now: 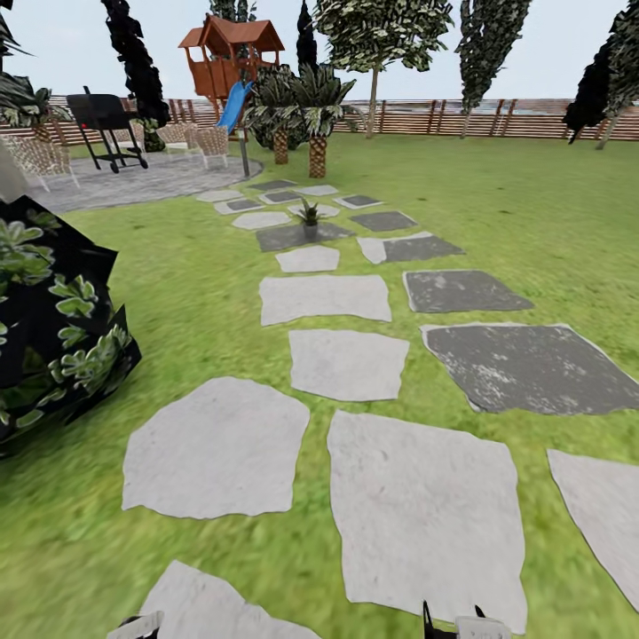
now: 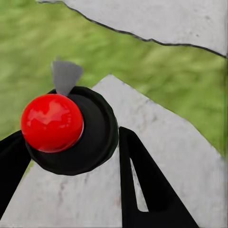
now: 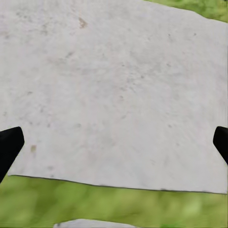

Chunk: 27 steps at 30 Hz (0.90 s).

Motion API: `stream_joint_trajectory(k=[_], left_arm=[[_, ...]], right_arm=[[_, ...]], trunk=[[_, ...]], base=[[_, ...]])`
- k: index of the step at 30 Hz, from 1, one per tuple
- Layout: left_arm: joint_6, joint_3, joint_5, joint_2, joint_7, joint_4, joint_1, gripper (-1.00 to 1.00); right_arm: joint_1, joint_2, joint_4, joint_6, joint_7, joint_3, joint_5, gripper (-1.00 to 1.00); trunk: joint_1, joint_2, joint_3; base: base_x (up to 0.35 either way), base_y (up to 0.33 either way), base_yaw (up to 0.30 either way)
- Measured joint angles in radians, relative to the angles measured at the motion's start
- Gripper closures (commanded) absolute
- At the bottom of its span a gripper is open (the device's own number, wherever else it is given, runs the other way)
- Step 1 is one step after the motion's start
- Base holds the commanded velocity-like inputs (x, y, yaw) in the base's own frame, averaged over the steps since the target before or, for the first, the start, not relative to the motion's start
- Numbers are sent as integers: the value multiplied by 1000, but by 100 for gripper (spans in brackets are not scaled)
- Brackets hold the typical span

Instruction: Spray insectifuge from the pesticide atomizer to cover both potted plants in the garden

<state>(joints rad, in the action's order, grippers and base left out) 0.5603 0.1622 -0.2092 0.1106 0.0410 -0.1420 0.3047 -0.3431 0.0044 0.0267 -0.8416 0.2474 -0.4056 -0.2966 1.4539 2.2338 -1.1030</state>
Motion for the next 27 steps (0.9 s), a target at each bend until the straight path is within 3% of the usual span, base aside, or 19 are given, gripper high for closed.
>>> stream_joint_trajectory(k=[27], left_arm=[[0, 0, 0, 0, 0, 0, 0, 100]], right_arm=[[0, 0, 0, 0, 0, -1, 1, -100]], trunk=[[0, 0, 0]], base=[[339, 0, 0]])
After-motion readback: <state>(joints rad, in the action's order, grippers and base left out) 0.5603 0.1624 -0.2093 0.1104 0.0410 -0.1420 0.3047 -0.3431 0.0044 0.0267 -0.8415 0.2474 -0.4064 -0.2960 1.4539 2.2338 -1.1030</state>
